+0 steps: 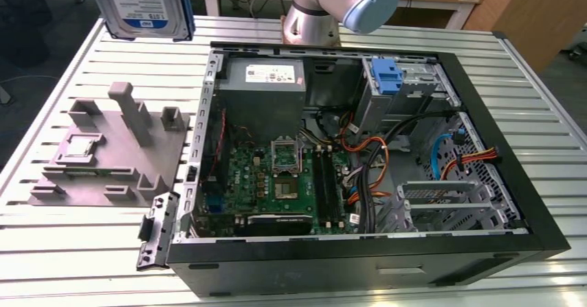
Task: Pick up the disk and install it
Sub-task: 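Pick up the disk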
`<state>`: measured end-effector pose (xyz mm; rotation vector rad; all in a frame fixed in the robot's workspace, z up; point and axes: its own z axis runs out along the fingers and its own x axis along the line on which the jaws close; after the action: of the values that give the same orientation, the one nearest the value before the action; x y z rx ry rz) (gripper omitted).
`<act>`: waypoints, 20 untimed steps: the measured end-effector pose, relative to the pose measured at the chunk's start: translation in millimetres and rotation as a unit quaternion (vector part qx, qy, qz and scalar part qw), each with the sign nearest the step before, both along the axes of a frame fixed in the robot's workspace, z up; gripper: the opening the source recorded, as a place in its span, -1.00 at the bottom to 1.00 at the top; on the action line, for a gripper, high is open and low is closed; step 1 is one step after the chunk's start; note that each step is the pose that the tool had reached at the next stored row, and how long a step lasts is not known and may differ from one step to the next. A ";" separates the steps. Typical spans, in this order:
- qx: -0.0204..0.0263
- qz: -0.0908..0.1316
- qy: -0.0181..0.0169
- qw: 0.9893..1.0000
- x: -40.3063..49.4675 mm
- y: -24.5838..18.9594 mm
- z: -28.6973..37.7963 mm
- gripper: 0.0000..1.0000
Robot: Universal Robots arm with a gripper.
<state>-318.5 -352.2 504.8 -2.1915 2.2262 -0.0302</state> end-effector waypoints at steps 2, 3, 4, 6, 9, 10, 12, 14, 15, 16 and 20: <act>0.000 0.000 0.000 1.000 1.2 0.0 0.1 -0.26; 0.000 0.000 0.000 1.000 1.9 0.0 0.0 -0.26; 0.000 0.000 0.000 1.000 2.6 0.0 0.1 -0.26; 0.000 0.000 0.000 1.000 3.8 0.0 0.1 -0.26; 0.000 0.000 0.000 1.000 5.5 0.0 0.0 -0.26; 0.000 0.000 0.000 1.000 5.7 0.0 0.0 -0.26; 0.000 0.000 0.000 1.000 6.0 -0.7 0.0 -0.26; 0.000 0.000 0.000 1.000 6.1 -1.9 0.0 -0.26; 0.000 0.000 0.000 1.000 6.1 -2.7 0.1 -0.26; 0.000 0.000 0.000 1.000 6.1 -3.6 0.1 -0.26; 0.000 0.000 0.000 1.000 6.1 -6.1 0.0 -0.26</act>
<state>-312.4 -358.3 504.8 -2.1916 2.2262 -0.0303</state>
